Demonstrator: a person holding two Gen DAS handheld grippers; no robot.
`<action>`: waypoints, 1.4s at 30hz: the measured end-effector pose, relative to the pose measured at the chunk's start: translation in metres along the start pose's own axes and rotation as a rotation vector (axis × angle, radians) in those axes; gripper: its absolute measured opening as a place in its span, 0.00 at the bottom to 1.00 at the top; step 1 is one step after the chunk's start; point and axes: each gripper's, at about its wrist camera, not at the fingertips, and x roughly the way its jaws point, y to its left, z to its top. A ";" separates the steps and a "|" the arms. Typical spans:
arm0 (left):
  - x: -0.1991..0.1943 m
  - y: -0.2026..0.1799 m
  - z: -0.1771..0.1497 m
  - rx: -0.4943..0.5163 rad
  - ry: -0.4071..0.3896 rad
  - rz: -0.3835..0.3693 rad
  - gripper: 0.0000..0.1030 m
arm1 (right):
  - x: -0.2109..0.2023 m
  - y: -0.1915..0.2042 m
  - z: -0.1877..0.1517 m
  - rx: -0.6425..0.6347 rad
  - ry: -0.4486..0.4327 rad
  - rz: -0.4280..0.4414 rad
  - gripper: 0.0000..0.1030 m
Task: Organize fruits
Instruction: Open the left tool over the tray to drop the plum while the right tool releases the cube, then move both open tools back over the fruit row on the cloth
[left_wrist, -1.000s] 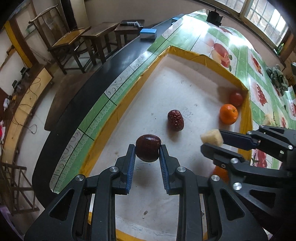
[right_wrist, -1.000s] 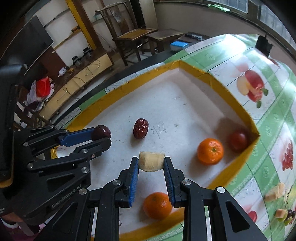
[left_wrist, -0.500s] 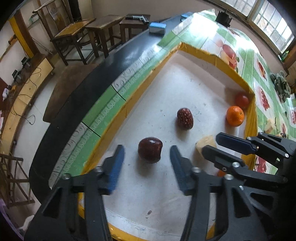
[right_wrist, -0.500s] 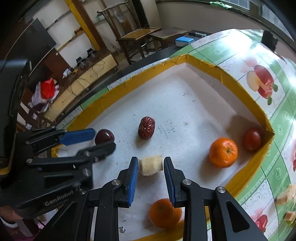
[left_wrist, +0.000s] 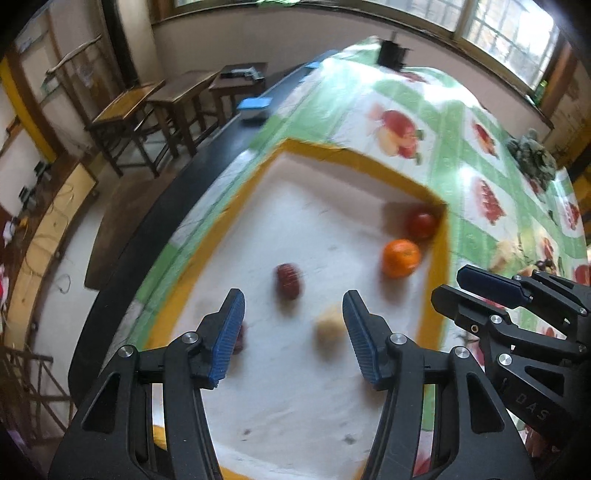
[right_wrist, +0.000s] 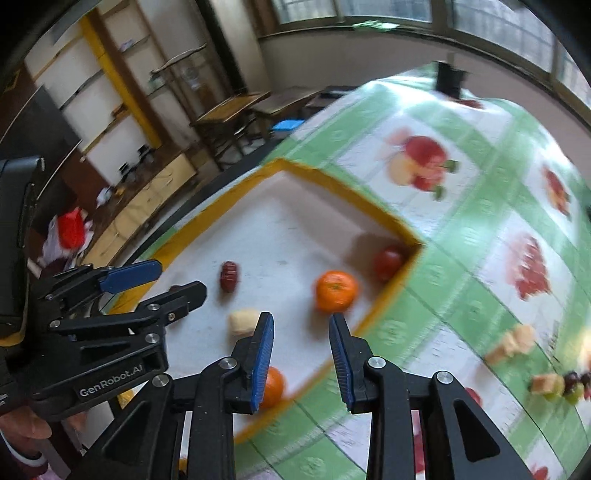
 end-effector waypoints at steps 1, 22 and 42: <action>-0.001 -0.007 0.002 0.013 -0.002 -0.007 0.54 | -0.006 -0.008 -0.003 0.022 -0.006 -0.010 0.30; 0.010 -0.176 0.000 0.288 0.032 -0.177 0.54 | -0.092 -0.143 -0.091 0.341 -0.051 -0.181 0.32; 0.073 -0.235 0.021 0.388 0.072 -0.181 0.54 | -0.097 -0.206 -0.125 0.432 -0.031 -0.170 0.33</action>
